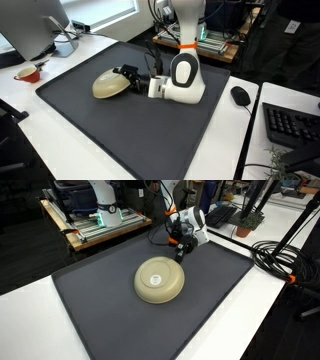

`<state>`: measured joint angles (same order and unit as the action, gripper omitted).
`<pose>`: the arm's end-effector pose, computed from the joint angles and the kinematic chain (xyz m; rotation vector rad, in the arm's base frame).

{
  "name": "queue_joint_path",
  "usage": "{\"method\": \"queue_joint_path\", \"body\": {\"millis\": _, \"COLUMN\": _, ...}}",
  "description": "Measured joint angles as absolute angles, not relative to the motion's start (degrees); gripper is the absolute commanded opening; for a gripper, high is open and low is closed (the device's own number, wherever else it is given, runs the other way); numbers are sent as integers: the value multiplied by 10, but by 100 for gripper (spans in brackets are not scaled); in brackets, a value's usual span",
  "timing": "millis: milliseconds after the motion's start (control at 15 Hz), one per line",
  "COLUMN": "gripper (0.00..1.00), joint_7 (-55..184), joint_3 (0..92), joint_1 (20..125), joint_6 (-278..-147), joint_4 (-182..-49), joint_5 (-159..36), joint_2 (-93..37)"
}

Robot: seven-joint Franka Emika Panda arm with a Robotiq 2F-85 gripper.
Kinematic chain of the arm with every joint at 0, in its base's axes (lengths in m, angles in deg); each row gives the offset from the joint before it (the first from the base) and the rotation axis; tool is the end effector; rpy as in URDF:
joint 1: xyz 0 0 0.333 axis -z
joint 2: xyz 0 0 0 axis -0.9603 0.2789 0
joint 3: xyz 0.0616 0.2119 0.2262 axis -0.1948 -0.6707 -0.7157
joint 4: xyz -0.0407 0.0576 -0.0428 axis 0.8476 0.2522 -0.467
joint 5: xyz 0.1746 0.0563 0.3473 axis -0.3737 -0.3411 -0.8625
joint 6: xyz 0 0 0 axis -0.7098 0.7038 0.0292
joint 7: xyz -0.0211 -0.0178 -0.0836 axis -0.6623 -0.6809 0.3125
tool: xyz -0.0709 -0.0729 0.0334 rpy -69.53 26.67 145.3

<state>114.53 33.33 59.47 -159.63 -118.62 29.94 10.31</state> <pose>0.6081 0.1191 0.0901 1.5052 0.3140 0.1898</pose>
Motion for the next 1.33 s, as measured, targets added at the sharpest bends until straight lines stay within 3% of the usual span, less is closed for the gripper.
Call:
{"method": "queue_joint_path", "body": {"millis": 133, "gripper": 100, "joint_7": 1137, "joint_3": 335, "joint_1": 596, "joint_6": -1596, "joint_4": -1199, "joint_5": 299, "joint_2": 87}}
{"method": "queue_joint_path", "body": {"millis": 1333, "gripper": 100, "joint_7": 1048, "joint_3": 341, "joint_1": 636, "joint_6": -1712, "joint_4": -1223, "joint_5": 301, "joint_2": 61}}
